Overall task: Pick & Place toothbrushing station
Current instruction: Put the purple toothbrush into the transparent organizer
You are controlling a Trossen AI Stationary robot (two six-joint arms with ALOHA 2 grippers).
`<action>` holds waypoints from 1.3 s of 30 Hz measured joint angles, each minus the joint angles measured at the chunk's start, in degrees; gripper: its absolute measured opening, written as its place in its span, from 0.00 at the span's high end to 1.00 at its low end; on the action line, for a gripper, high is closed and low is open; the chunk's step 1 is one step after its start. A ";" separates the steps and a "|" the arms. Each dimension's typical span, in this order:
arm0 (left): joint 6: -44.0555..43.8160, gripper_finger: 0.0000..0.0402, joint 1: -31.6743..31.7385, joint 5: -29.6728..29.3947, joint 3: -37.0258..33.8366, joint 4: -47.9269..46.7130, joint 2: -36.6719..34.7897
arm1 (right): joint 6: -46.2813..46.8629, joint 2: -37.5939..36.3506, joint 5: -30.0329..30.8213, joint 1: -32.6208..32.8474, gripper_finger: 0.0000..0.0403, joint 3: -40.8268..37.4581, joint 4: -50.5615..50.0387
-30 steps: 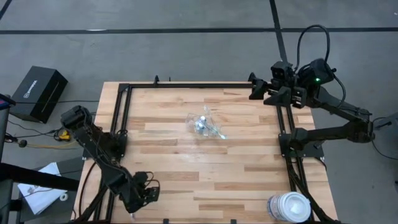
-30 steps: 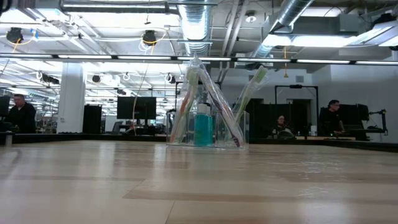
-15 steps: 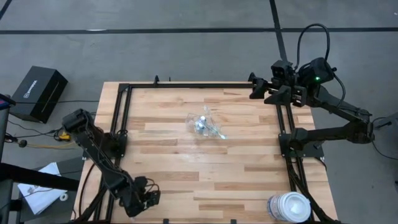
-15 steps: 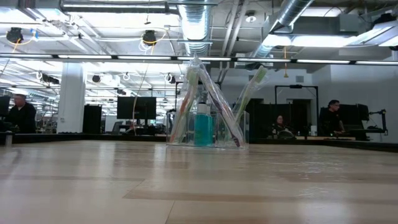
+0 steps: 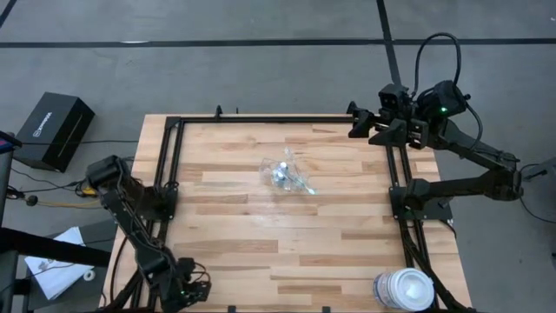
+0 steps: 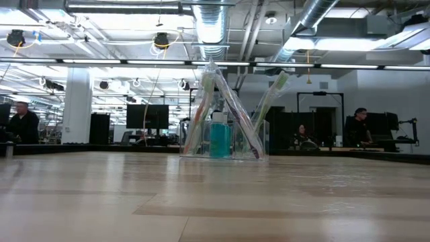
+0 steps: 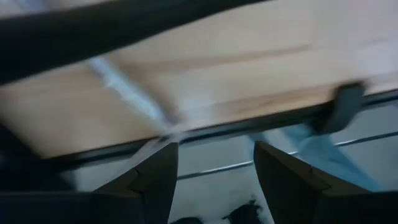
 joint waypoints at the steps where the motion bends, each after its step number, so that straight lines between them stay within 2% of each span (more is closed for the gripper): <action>1: -0.23 0.49 -0.82 0.82 0.00 -0.07 0.00 | 0.00 0.00 0.18 0.18 0.38 0.00 0.00; 4: -1.34 0.50 -3.35 4.36 0.00 -1.72 0.00 | -0.21 0.01 1.24 0.80 0.38 0.00 -0.07; 7: -1.53 0.53 -4.70 5.35 0.00 -5.61 0.00 | -0.18 0.59 1.31 1.28 0.38 0.00 -0.02; 11: -1.36 0.58 -4.33 3.74 -0.07 -9.06 0.00 | 0.46 1.39 1.40 2.18 0.38 -0.03 -0.28; 15: -0.56 0.61 -3.65 2.18 -2.32 -8.37 0.16 | 0.47 3.12 1.39 3.23 0.38 -0.02 -0.38; 25: 1.02 0.55 0.02 1.63 -6.29 -5.76 3.38 | 3.06 9.19 -1.14 5.94 0.38 -0.02 -0.04; 30: 1.21 0.56 1.03 1.89 -6.08 -5.73 5.09 | 2.87 10.98 -1.99 5.95 0.38 -0.02 2.14; 35: 2.71 0.68 3.14 2.17 -6.08 -5.44 5.37 | 2.82 11.26 -1.99 4.82 0.38 -0.02 5.89; 39: 5.02 0.88 4.83 2.17 -6.10 -4.97 5.46 | 3.40 10.73 -1.97 3.74 0.38 -0.02 8.54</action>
